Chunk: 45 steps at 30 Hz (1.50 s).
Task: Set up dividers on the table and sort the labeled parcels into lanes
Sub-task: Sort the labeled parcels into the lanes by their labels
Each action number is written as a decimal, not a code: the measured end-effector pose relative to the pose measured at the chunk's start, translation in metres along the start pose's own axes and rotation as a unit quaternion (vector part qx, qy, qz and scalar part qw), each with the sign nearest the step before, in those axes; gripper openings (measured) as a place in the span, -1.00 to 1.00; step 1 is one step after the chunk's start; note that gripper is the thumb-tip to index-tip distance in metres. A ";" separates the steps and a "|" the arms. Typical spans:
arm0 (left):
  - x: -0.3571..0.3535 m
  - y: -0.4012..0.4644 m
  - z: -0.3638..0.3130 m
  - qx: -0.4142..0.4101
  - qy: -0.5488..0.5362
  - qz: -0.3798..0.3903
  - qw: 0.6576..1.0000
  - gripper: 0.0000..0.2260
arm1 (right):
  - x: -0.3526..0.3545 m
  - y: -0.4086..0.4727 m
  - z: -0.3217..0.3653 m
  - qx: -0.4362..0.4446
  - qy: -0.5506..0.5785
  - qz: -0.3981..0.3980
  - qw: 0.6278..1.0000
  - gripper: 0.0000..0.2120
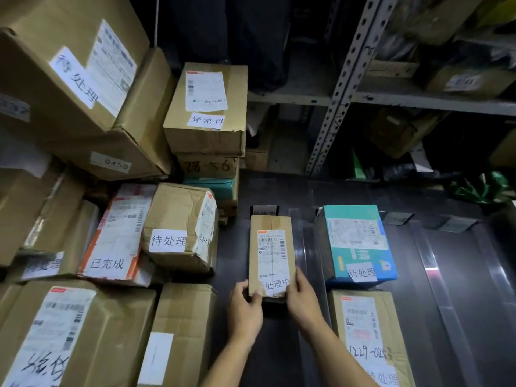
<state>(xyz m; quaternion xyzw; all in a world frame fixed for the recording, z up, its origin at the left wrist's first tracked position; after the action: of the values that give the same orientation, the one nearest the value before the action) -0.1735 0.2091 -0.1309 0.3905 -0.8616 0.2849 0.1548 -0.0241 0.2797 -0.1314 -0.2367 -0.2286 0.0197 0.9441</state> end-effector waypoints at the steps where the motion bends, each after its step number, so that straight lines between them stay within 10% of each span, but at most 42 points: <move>1: -0.003 -0.001 0.004 0.007 0.000 0.000 1.000 -0.83 | 0.000 0.000 -0.002 -0.001 -0.004 -0.002 1.000 -0.62; 12: -0.004 0.000 -0.002 0.018 0.066 0.047 0.997 -0.73 | 0.005 0.000 0.005 -0.009 -0.116 -0.007 0.993 -0.63; 28: 0.152 0.023 -0.254 -0.235 -0.183 -0.106 0.949 -0.73 | 0.016 -0.015 0.291 0.233 0.034 -0.053 0.971 -0.54; 45: 0.168 0.088 -0.293 -0.201 -0.126 -0.127 0.963 -0.69 | -0.017 0.017 0.339 0.203 0.109 0.006 0.973 -0.66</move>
<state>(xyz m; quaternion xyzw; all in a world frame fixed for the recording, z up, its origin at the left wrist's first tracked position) -0.3368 0.3372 0.1505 0.4900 -0.8571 0.0325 0.1555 -0.1879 0.4407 0.1194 -0.0418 -0.1142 0.0450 0.9916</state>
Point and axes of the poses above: each hand's wrist, its own y-axis towards the middle knuckle, its own x-axis out of the back of the hand, z = x × y, the point moved 8 cm from there along y, towards the middle knuckle, and after that the axes turned 12 degrees about -z, right-handed, at the moved point
